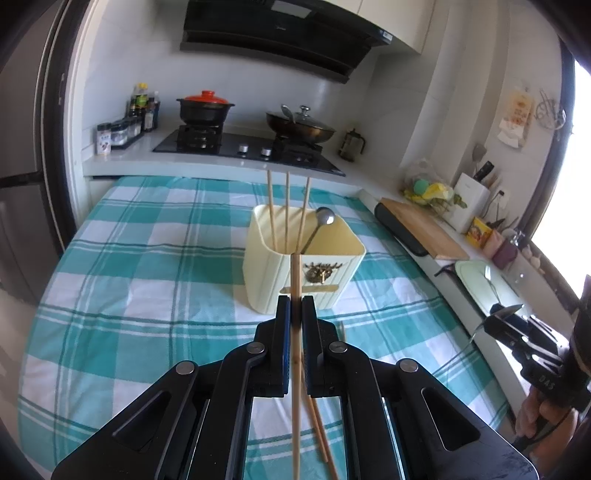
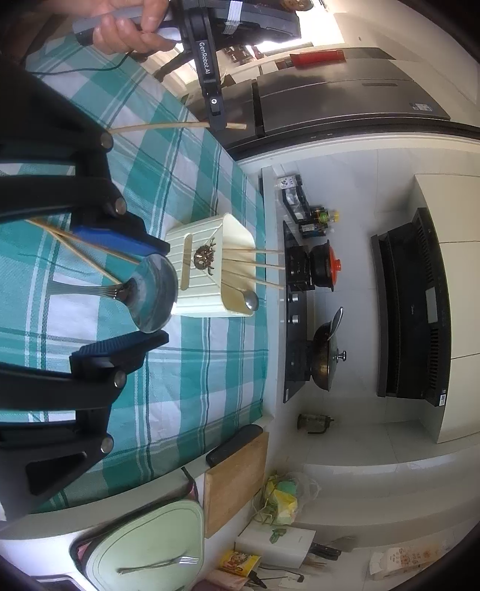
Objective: Organize utensils
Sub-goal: 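Lift the spoon and chopstick and lower both into the cream holder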
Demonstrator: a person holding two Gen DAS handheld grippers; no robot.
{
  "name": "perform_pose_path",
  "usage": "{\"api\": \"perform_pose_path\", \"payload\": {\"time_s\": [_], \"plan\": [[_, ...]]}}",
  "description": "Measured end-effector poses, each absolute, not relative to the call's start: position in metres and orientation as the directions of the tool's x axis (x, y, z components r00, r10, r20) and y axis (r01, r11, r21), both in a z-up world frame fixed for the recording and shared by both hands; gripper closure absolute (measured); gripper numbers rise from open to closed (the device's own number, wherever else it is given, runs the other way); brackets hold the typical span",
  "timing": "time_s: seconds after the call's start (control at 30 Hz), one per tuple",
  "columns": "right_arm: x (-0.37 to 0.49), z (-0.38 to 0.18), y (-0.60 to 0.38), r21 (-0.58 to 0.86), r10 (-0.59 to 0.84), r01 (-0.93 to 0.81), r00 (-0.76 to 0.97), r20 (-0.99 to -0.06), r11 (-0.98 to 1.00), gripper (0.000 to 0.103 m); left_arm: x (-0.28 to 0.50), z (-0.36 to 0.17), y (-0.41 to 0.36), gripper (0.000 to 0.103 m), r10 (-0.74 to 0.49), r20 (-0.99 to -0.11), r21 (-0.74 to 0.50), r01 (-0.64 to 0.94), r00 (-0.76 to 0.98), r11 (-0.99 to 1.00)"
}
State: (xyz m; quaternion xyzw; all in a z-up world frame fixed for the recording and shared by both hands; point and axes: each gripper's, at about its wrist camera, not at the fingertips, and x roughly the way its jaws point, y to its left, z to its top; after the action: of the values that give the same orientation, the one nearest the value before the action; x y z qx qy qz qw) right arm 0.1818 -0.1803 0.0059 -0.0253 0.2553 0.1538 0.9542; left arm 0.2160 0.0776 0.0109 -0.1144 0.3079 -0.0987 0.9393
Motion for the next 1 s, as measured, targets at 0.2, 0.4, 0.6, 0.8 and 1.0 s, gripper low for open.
{"api": "perform_pose_path", "payload": {"time_s": [0.2,0.4,0.6,0.8,1.0], "plan": [[0.181,0.012,-0.179,0.02,0.279,-0.309,0.826,-0.49,0.951,0.061,0.216,0.013,0.077,0.1,-0.257,-0.553,-0.274,0.118,0.793,0.954],[0.183,0.015,-0.179,0.022,0.281,-0.311,0.825,-0.49,0.95,0.061,0.219,0.018,0.076,0.1,-0.257,-0.547,-0.269,0.123,0.797,0.955],[0.193,0.021,-0.18,0.023,0.29,-0.321,0.821,-0.492,0.947,0.061,0.226,0.027,0.079,0.1,-0.264,-0.54,-0.274,0.13,0.799,0.953],[0.215,0.033,-0.179,0.022,0.309,-0.343,0.812,-0.495,0.939,0.061,0.242,0.048,0.085,0.1,-0.267,-0.516,-0.277,0.136,0.814,0.951],[0.251,0.061,-0.179,0.025,0.326,-0.359,0.815,-0.478,0.933,0.061,0.269,0.084,0.086,0.1,-0.263,-0.468,-0.263,0.152,0.844,0.953]]}}
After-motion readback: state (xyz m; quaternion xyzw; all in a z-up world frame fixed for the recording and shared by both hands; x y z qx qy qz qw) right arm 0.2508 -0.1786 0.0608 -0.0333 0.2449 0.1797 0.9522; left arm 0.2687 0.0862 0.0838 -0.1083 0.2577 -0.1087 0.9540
